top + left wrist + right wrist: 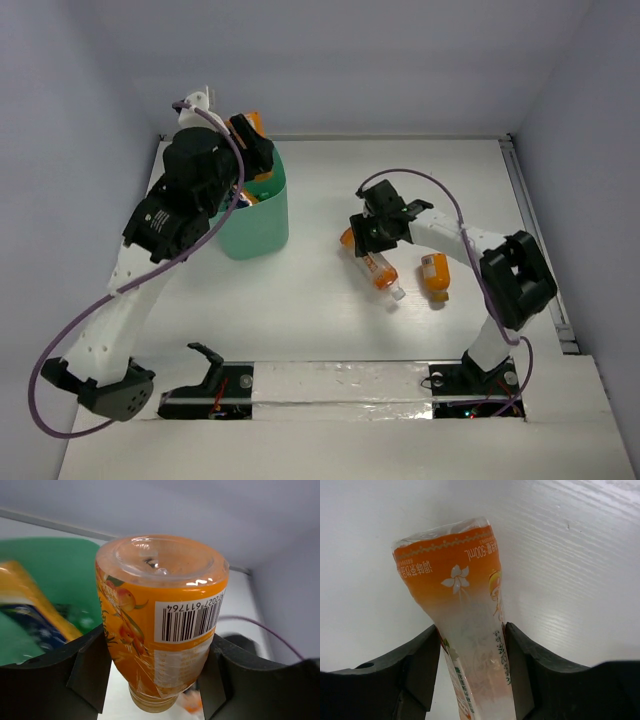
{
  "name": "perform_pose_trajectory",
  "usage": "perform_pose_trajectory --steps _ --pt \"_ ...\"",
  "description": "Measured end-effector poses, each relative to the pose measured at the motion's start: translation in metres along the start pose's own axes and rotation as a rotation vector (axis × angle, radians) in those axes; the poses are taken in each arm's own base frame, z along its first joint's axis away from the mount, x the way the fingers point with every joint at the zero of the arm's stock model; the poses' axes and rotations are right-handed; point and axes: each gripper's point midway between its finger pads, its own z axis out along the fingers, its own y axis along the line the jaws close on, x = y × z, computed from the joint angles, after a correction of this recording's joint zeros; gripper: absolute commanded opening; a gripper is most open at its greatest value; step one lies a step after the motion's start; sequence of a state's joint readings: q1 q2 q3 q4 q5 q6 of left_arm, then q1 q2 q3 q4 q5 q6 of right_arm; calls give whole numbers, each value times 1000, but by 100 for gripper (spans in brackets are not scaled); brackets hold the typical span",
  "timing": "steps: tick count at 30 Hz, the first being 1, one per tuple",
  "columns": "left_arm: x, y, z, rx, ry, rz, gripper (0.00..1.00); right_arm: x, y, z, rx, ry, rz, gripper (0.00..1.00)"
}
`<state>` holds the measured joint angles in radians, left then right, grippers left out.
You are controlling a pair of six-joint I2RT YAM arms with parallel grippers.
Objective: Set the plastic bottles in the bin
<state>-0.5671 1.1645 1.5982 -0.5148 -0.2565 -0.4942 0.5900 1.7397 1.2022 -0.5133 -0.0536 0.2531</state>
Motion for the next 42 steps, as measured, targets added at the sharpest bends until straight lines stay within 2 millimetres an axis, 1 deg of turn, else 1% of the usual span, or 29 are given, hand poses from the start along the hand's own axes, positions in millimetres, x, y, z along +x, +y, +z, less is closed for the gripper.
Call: perform_pose_trajectory --steps 1,2,4,6,7,8,9,10,11,13,14,16,18,19,21,23,27,29,31,33,36,39,42 --pt "-6 15 8 -49 -18 11 36 -3 2 -8 -6 -17 7 48" --pt "-7 29 18 -94 -20 26 36 -9 5 -17 -15 -41 13 48" --pt "-5 57 37 -178 -14 56 36 -22 12 -41 -42 -99 25 48" --pt "7 77 55 -232 12 87 37 -44 24 -78 -90 -194 40 48" --pt "15 83 62 -246 27 104 38 -58 33 -100 -126 -253 49 48" --pt "22 89 67 -259 40 117 41 -71 41 -120 -160 -310 57 48" --pt "31 94 71 -271 57 133 45 -86 50 -143 -203 -373 66 48" --pt "36 99 74 -276 64 142 52 -100 59 -168 -249 -439 77 48" --pt "42 103 76 -282 72 150 73 -113 68 -192 -293 -503 86 48" --pt "49 109 79 -289 83 160 85 -138 84 -240 -380 -624 109 49" --pt "51 111 80 -294 85 162 92 -147 90 -257 -413 -669 118 49" --pt "52 115 81 -296 85 164 97 -167 104 -291 -486 -758 140 49" --pt "50 115 79 -293 78 161 98 -183 115 -309 -544 -814 167 49" --pt "46 115 76 -290 70 157 98 -192 122 -315 -573 -836 181 49" --pt "35 113 67 -276 40 140 95 -210 133 -318 -616 -862 213 49" --pt "20 106 56 -246 3 115 94 -230 148 -310 -656 -877 243 49" --pt "-23 80 25 -159 -113 62 90 -265 180 -273 -679 -860 292 51" --pt "-39 69 7 -115 -163 43 87 -281 197 -258 -675 -870 300 53" --pt "-51 59 -10 -71 -205 24 86 -293 213 -241 -661 -879 307 54" --pt "-58 51 -24 -34 -228 8 86 -304 224 -232 -647 -901 318 54" --pt "-60 42 -35 17 -233 -7 86 -314 238 -220 -625 -928 331 57" --pt "-57 36 -37 52 -219 -11 86 -322 251 -210 -599 -957 337 65" --pt "-51 34 -35 64 -190 -5 86 -319 258 -189 -552 -959 332 77"
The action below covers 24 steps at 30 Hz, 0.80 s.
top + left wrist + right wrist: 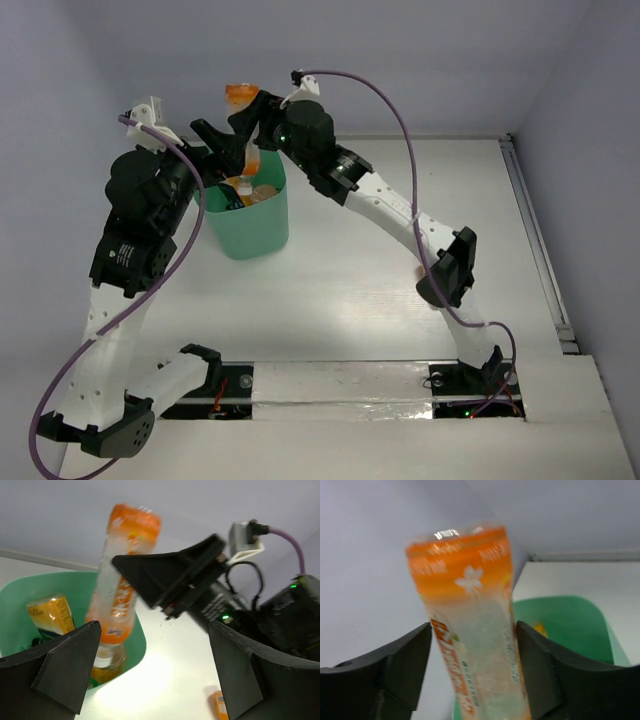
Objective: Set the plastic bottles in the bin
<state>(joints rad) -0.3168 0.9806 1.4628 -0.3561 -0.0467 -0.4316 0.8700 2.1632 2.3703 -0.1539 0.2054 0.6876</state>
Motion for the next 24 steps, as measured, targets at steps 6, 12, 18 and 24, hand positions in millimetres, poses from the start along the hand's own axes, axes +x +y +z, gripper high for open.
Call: perform_pose_trajectory --steps 6,12,18,24 --pt "10 -1 1 12 46 15 81 64 -26 1 86 99 -46 100" --pt "1 -22 4 91 70 17 47 60 -29 -10 120 102 -94 97" --pt "2 -40 -4 187 94 15 16 -26 -25 -94 148 -29 -78 7" --pt "48 -36 -15 237 201 16 0 -90 -122 -229 383 -125 3 0"
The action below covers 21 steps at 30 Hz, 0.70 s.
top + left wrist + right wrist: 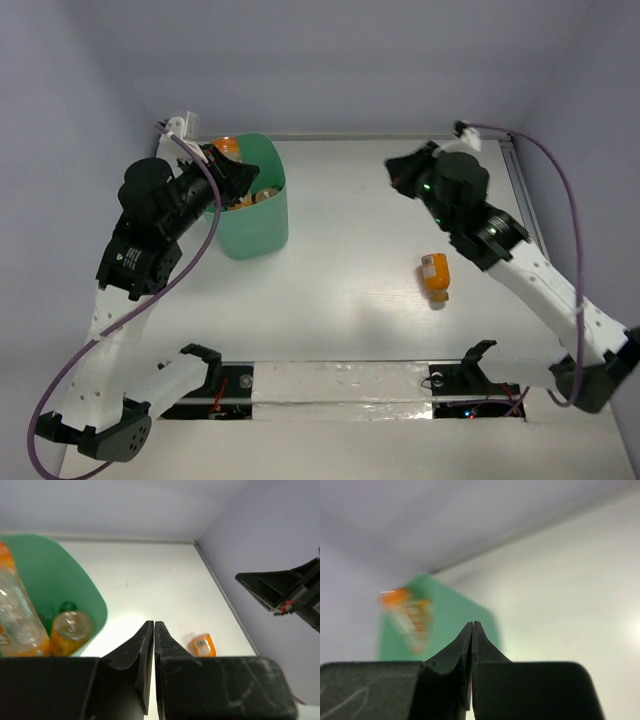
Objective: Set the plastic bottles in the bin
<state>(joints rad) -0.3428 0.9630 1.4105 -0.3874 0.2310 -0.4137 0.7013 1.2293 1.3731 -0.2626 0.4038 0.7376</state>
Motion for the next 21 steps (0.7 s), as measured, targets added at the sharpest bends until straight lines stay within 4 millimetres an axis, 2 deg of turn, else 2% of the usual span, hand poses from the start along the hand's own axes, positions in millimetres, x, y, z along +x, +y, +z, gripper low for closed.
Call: perform_pose_trajectory --steps 1,3,4,7,8,10,13,17,18,21 --pt "10 0 0 9 23 -3 0 4 -33 -8 65 12 8 7" --pt "34 -1 -3 34 77 -12 0 24 -109 -27 240 68 11 34" --pt "43 -1 -4 45 99 -16 0 38 -144 -36 321 108 18 67" --pt "69 -3 -8 78 160 -30 2 84 -223 -62 540 249 18 100" --pt "76 -3 -9 87 176 -33 3 101 -244 -71 611 316 16 100" --pt "86 -3 -12 101 197 -37 7 121 -263 -83 686 412 2 100" --pt "92 -4 -16 112 207 -38 15 139 -282 -88 755 512 -35 100" --pt "89 -9 -24 141 190 -32 26 162 -309 -91 847 665 -112 100" --pt "87 -11 -26 149 184 -30 32 167 -315 -92 866 713 -135 100" --pt "84 -14 -32 162 168 -22 39 174 -326 -91 905 816 -204 99"
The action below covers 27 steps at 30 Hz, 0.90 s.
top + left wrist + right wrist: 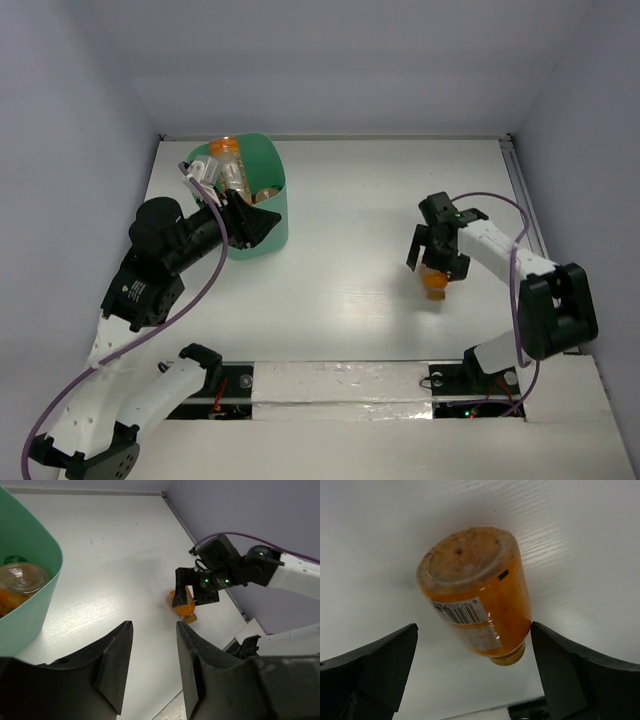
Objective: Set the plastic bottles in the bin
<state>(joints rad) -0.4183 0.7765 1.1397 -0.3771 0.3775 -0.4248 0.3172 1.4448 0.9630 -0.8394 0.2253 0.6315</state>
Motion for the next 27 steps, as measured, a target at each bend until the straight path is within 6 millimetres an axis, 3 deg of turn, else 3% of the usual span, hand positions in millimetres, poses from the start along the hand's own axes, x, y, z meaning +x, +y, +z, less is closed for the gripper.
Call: perform_pose_trajectory --steps 2,3,4,6,7,11,14,16,18,20,22,25,27 --pt "-1 -1 -3 4 -7 6 40 -4 1 6 36 34 -59 83" --pt "-2 -2 -4 6 -10 8 40 -3 1 13 57 58 -74 83" --pt "-2 -3 -4 7 -12 10 40 -3 1 18 76 79 -98 72" --pt "-2 -3 -5 8 -15 15 41 -7 3 27 98 101 -131 62" --pt "-2 -3 -6 8 -15 17 41 -10 5 27 101 99 -139 50" --pt "-1 -1 -6 3 -11 28 41 -18 12 21 71 74 -126 45" --pt "-1 0 -6 -1 -12 35 44 -27 27 -1 -8 21 -108 48" --pt "-2 0 -5 -4 -12 40 46 -39 53 -34 -116 -60 -104 48" --pt "-3 2 -4 -12 -13 48 54 -53 101 -91 -300 -178 -112 48" --pt "-9 3 -3 -24 -19 60 61 -69 155 -166 -534 -304 -111 48" --pt "-19 1 -1 -35 -32 72 69 -82 195 -239 -747 -408 -99 50" --pt "-38 -5 1 -39 -66 91 78 -106 236 -338 -1010 -547 -51 53" --pt "-51 -10 1 -37 -91 98 83 -117 257 -376 -1120 -596 -24 53"
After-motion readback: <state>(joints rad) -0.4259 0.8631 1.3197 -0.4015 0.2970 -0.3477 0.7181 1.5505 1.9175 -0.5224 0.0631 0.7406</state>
